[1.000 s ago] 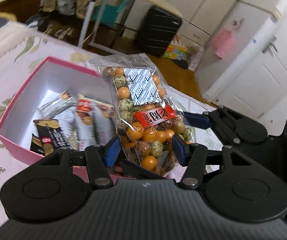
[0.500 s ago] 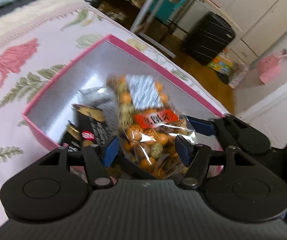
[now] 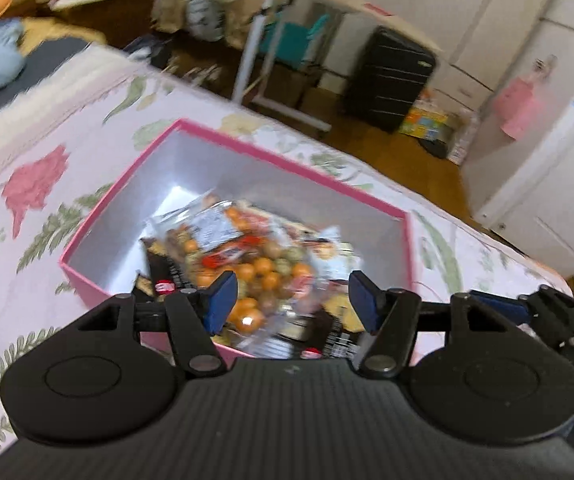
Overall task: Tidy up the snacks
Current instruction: 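Open both tools to drop the bean bag into the pink box, then grasp the second clear bean bag with the right tool while the left tool grips it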
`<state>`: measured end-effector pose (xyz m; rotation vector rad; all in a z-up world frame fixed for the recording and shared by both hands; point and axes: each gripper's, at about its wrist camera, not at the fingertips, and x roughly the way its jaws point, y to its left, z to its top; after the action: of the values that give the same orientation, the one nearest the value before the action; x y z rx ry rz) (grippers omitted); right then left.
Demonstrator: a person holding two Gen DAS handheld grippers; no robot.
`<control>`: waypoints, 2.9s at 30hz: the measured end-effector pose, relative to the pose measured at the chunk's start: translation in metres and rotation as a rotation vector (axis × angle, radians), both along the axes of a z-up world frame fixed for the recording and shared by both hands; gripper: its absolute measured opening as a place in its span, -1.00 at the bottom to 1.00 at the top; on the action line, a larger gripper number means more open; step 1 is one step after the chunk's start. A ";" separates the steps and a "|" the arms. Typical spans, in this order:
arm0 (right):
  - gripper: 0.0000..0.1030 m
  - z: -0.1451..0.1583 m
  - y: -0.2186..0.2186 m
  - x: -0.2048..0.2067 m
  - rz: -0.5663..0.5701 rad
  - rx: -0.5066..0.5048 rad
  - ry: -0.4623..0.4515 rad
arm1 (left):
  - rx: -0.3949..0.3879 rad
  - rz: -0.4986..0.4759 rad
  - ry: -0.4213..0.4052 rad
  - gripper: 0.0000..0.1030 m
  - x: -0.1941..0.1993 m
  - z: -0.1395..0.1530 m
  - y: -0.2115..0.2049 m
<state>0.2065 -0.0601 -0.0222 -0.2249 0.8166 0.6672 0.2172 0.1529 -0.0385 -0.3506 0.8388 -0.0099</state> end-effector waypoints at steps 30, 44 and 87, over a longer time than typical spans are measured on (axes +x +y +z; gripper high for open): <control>0.72 0.008 -0.256 -0.027 -0.448 -0.015 0.005 | -0.063 -0.506 0.118 0.10 -0.031 0.008 -0.205; 0.80 -0.077 -0.311 -0.015 -0.331 -0.152 0.047 | -0.087 -0.557 0.158 0.10 0.021 -0.041 -0.335; 0.44 -0.134 -0.284 0.018 -0.489 -0.159 0.244 | -0.185 -0.542 0.232 -0.02 0.056 -0.135 -0.386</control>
<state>0.2243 -0.3441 -0.1558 -0.0800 1.1125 0.1699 0.2727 -0.2328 -0.1735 -0.2913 1.1463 -0.5632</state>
